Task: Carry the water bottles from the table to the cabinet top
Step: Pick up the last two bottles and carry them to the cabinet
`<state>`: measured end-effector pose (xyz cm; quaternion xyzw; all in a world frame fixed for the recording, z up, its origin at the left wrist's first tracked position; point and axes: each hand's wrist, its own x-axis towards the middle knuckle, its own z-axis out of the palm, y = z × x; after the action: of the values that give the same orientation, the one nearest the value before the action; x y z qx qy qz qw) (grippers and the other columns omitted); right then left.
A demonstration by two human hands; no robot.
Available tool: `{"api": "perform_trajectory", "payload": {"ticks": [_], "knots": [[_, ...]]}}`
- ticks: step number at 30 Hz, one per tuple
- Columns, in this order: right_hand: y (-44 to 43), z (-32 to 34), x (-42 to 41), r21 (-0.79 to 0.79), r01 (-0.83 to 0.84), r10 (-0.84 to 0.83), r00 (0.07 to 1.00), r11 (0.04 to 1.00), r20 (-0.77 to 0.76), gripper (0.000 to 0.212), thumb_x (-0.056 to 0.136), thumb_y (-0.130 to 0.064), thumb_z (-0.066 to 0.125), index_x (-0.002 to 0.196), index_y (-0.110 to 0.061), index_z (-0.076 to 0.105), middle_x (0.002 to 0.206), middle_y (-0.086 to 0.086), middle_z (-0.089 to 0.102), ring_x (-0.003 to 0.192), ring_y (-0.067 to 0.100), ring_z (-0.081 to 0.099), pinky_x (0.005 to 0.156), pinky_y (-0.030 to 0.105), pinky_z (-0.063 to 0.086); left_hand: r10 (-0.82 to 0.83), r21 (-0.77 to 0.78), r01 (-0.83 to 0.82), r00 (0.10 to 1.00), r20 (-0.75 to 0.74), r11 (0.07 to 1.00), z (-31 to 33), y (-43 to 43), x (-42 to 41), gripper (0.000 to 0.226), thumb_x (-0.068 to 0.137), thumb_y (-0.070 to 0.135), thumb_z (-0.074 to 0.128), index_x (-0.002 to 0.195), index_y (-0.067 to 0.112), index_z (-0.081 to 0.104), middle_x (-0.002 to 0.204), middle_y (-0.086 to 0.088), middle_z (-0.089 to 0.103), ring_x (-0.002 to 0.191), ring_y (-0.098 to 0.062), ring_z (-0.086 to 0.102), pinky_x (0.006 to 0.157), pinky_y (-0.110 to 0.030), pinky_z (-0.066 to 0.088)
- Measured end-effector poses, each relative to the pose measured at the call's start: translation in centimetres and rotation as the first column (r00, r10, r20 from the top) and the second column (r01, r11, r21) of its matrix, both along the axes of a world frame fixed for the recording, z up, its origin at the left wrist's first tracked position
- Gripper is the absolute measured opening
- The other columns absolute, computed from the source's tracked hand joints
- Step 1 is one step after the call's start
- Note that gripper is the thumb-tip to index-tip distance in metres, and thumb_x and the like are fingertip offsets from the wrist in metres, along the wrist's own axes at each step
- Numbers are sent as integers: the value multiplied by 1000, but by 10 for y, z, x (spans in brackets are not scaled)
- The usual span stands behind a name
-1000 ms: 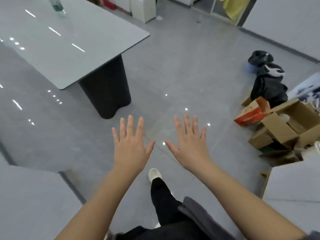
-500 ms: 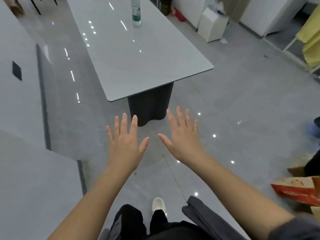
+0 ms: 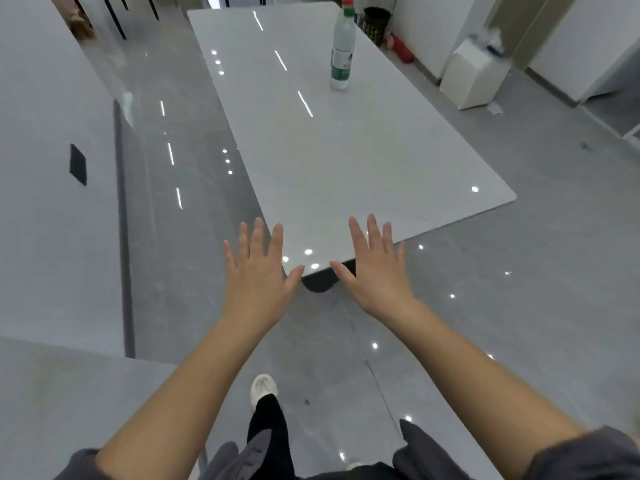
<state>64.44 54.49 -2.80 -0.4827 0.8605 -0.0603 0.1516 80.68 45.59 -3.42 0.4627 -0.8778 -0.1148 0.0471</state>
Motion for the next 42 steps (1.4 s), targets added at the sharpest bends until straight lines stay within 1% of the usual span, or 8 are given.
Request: {"api": "perform_trajectory", "payload": {"ticks": [5,12,19,23,26,30,34,42], "knots": [[-82,-7,-18,-6,80,-80,997,997,2,76,98,-56,33,155,-27,-8,164,6,-13,150,32,-13,119,54,0,-72,-28,73,997,29,997,11,-97,-13,74,97,52,38,155,17,8,162,-13,1,149,-31,-6,118,-50,-3],[-178,-26,-60,5,148,-148,988,989,40,77,98,-57,33,155,-26,-8,164,7,-11,150,33,-13,119,55,2,-122,16,121,983,135,992,0,-209,-54,72,98,52,34,155,19,2,162,-11,-3,149,-30,-10,119,-50,-4],[-279,-33,-98,15,159,-159,987,987,31,78,98,-57,34,156,-24,-8,164,8,-10,150,34,-10,119,54,4,-141,53,134,980,139,990,-14,-305,-87,72,99,51,34,155,18,4,162,-11,1,149,-30,-7,120,-50,-3],[-343,-39,-119,26,182,-183,983,983,24,77,99,-55,35,156,-24,-7,164,9,-9,150,33,-9,119,53,5,-197,39,194,970,145,980,-23,-375,-106,71,99,51,33,155,18,4,162,-10,1,149,-29,-6,120,-50,-2],[-389,-44,-134,23,260,-261,965,965,16,78,99,-54,37,156,-24,-8,164,8,-9,150,33,-8,119,53,7,-279,57,273,949,146,960,-29,-432,-122,71,99,50,33,155,18,3,162,-10,0,149,-29,-6,119,-49,-3],[-439,-45,-145,-18,415,-414,909,909,56,79,98,-52,40,156,-23,-6,164,8,-6,151,31,-5,120,52,11,-400,59,396,906,139,916,-28,-502,-143,70,100,50,31,155,18,1,162,-9,-2,149,-29,-8,119,-48,-4],[-483,-47,-155,-83,550,-531,829,831,174,85,96,-51,50,156,-23,-3,165,6,-1,151,29,-1,120,52,15,-477,52,474,874,92,879,-27,-561,-169,71,100,49,34,155,18,2,163,-9,0,149,-29,-6,119,-48,-3],[-557,-61,-231,-249,727,-606,676,639,419,98,87,-41,68,156,-22,2,164,1,6,151,20,5,120,44,19,-616,93,610,785,64,787,-40,-653,-267,73,99,48,37,154,18,1,163,-8,0,150,-27,-6,120,-46,-1]]}}
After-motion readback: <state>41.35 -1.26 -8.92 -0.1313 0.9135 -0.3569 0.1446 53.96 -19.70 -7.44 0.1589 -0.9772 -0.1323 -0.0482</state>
